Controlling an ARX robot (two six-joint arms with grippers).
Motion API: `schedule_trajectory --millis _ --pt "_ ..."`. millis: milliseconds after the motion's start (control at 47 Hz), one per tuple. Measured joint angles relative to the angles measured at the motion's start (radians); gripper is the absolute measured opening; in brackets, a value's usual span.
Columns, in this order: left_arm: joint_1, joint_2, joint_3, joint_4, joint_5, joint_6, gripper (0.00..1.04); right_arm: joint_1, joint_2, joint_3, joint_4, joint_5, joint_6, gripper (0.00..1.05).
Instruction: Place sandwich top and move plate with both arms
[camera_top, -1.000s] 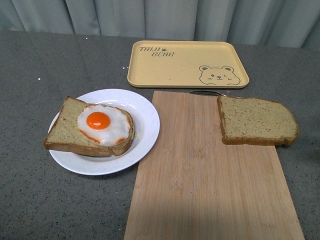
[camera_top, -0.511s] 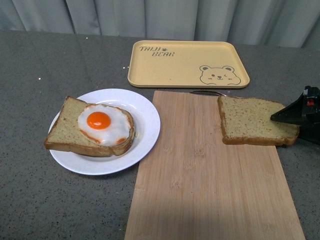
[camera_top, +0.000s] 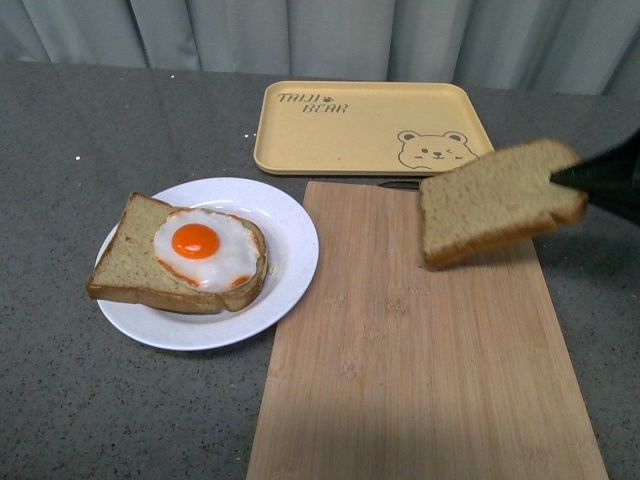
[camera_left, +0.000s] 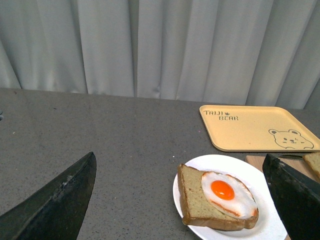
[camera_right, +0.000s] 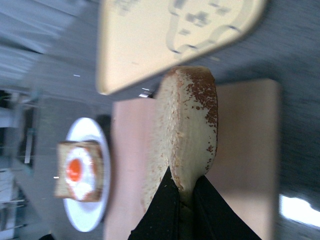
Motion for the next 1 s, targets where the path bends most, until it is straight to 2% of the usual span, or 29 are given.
schedule_trajectory --millis 85,170,298,596,1000 --pt "0.000 0.000 0.000 0.000 0.000 0.000 0.98 0.041 -0.044 -0.029 0.117 -0.024 0.094 0.02" --pt "0.000 0.000 0.000 0.000 0.000 0.000 0.98 0.151 -0.059 -0.049 0.342 -0.006 0.294 0.02" --pt "0.000 0.000 0.000 0.000 0.000 0.000 0.98 0.303 0.022 -0.032 0.476 0.037 0.483 0.02" --pt "0.000 0.000 0.000 0.000 0.000 0.000 0.98 0.464 0.166 0.072 0.504 0.078 0.627 0.02" --pt "0.000 0.000 0.000 0.000 0.000 0.000 0.98 0.547 0.305 0.219 0.349 0.097 0.647 0.02"
